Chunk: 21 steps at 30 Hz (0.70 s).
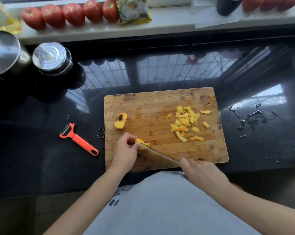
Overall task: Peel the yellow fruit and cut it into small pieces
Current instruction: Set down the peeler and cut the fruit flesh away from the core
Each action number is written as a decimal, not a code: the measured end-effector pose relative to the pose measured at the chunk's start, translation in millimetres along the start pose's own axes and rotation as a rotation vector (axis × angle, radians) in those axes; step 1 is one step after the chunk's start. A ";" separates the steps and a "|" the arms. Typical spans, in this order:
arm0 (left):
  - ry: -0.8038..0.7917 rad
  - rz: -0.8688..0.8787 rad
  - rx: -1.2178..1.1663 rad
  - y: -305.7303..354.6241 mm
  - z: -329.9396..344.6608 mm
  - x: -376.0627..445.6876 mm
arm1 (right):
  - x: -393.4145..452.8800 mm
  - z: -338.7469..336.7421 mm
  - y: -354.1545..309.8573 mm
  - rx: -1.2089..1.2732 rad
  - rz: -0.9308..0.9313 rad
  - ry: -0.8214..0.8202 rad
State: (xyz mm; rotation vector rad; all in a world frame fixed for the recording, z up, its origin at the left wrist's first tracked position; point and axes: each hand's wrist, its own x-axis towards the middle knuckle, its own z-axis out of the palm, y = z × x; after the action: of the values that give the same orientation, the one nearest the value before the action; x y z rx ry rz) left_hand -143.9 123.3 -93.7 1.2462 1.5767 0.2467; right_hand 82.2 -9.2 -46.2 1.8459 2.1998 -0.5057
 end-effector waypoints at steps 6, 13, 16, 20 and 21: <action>0.019 0.009 0.040 1.7 1.5 -0.6 | 1.2 15.0 -3.6 -0.006 0.006 -0.017; 0.007 0.053 0.092 3.8 2.9 3.9 | 4.6 18.5 -7.1 0.171 0.155 -0.218; 0.000 0.059 0.109 3.8 3.1 4.2 | 1.2 13.6 -6.5 0.173 0.131 -0.181; 0.014 0.065 0.109 1.1 3.6 2.5 | -3.8 10.6 -6.6 0.009 0.041 -0.039; 0.020 0.070 0.108 0.8 4.1 2.8 | -4.1 8.1 -8.0 0.024 0.041 -0.012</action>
State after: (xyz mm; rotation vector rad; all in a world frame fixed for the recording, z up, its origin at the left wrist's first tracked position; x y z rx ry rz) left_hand -139.8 124.1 -96.6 1.3878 1.5825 0.2210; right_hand 74.7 -17.3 -51.1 1.8913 2.1522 -0.5364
